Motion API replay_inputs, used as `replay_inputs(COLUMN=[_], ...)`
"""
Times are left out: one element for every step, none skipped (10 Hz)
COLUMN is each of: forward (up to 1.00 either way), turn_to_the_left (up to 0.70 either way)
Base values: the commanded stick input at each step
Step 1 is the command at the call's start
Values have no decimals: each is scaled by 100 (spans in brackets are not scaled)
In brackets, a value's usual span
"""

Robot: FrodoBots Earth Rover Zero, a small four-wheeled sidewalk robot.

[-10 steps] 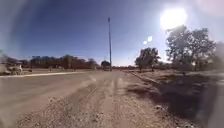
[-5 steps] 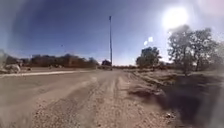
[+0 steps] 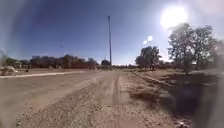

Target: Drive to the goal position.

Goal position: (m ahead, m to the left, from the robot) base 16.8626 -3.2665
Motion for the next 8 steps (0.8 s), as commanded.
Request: replay_inputs(forward=[70,70,70,70,70,70,70,70], turn_to_the_left=[0,0,0,0,0,0,0,0])
